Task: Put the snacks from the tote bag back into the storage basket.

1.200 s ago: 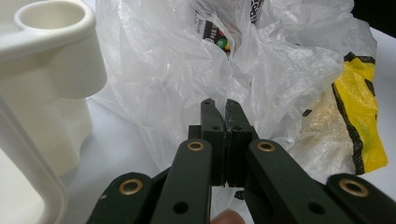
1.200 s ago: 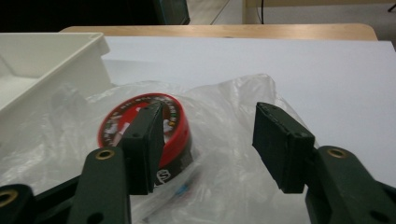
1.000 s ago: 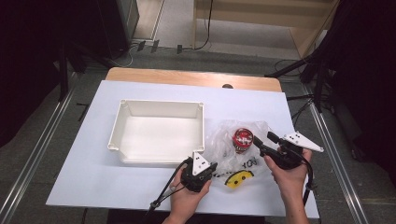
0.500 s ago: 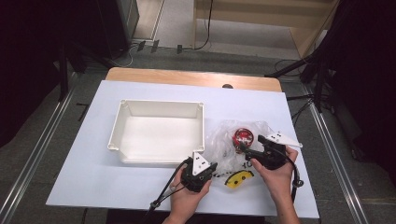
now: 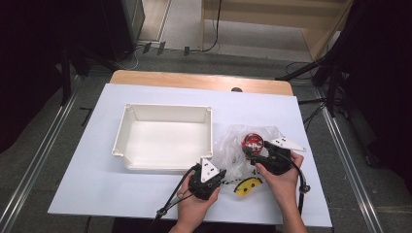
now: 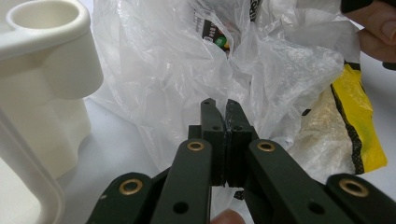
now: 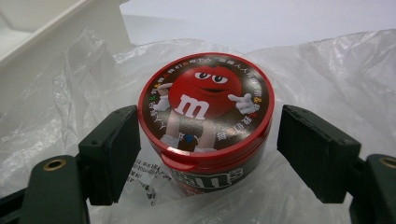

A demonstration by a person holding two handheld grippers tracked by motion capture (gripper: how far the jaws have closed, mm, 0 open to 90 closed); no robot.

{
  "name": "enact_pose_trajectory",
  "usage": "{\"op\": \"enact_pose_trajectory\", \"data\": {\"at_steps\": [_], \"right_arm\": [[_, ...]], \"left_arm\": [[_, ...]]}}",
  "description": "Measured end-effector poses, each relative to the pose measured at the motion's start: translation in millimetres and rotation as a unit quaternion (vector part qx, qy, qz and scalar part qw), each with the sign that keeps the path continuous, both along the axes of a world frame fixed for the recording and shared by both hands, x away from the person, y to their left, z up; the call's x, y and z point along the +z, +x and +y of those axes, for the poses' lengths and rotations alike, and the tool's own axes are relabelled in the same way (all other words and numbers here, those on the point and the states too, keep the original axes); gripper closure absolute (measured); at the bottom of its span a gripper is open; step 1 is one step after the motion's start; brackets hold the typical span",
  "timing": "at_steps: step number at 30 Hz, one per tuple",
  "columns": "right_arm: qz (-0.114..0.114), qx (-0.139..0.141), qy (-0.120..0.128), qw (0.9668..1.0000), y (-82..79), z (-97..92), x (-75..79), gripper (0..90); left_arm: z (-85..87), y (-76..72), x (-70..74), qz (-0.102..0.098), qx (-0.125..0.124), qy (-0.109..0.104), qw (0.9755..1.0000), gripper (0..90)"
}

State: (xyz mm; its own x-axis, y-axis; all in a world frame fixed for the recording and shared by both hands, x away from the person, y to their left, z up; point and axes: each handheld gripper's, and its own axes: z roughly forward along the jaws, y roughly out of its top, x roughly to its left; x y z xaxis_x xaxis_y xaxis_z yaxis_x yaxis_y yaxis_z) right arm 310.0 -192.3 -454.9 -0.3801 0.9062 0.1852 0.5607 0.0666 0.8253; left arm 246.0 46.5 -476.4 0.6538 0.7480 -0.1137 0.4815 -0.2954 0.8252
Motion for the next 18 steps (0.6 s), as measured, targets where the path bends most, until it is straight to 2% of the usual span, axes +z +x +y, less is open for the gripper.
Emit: {"op": "enact_pose_trajectory", "data": {"at_steps": [7, 18], "right_arm": [[0.004, -0.004, -0.011, 0.9999, 3.6, 5.9, -5.0, 23.8], [0.014, -0.011, -0.010, 0.9998, 8.9, 9.6, -11.9, 22.4]], "left_arm": [[0.2, -0.3, 0.0, -0.002, -0.001, 0.000, 1.0000, 89.9], [0.0, -0.3, 0.0, -0.001, -0.001, 0.001, 1.0000, 90.0]]}}
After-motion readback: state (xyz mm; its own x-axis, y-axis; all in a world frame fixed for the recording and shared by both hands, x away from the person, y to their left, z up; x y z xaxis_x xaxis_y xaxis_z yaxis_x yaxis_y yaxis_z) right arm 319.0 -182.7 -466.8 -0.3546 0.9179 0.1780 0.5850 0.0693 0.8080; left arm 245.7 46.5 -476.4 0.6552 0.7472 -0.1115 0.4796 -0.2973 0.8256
